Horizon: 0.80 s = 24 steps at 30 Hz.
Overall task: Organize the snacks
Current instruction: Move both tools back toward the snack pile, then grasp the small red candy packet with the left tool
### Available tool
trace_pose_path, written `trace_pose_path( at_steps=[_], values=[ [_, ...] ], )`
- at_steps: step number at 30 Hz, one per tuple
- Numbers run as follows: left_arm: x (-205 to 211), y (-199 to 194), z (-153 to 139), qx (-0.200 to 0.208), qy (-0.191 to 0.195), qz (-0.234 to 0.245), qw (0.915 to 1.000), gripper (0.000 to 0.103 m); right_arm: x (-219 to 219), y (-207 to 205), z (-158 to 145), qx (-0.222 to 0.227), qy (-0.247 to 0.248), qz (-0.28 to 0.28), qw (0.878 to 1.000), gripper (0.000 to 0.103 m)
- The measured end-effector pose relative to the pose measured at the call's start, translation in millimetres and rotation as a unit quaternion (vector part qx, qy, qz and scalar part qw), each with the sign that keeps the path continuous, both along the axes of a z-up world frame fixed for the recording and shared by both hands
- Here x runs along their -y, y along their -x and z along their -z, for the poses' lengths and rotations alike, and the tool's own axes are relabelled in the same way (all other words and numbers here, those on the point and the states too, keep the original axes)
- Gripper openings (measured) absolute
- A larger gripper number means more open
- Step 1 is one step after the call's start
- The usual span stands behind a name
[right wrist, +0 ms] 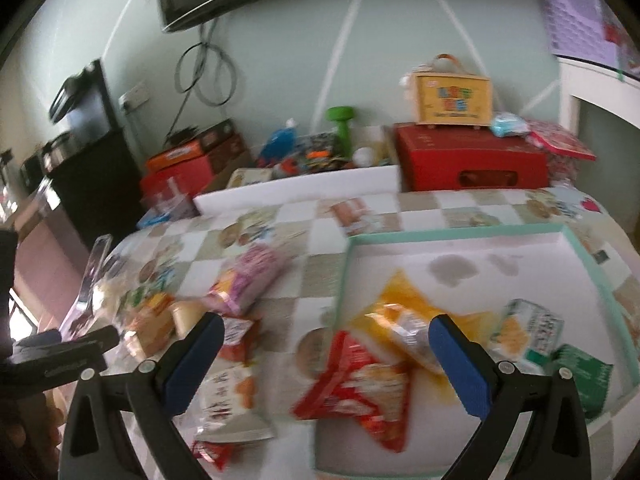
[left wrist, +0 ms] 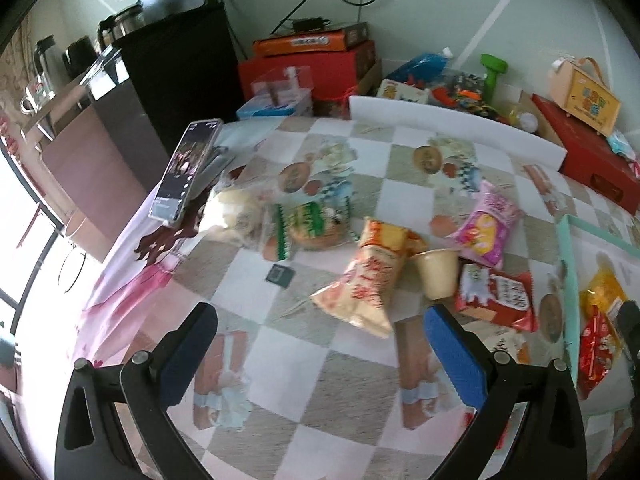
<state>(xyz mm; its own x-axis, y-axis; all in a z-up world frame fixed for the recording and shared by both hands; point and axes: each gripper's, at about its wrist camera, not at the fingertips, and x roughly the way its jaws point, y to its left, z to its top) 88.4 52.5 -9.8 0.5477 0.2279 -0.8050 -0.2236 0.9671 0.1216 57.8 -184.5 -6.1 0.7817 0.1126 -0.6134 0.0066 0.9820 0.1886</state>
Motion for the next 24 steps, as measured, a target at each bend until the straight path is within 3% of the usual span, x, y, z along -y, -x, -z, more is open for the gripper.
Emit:
trace_pose_path(
  at_steps=[13,24],
  values=[
    [-28,10,20,-0.027,0.019,-0.016,0.9993,0.103,-72,0,25,-0.058,0.012,-0.093,0.994,0.103],
    [-29,22,31,-0.042,0.065,-0.001,0.997,0.103,-73,30,32,-0.09,0.037,-0.077,0.992,0.103]
  ],
)
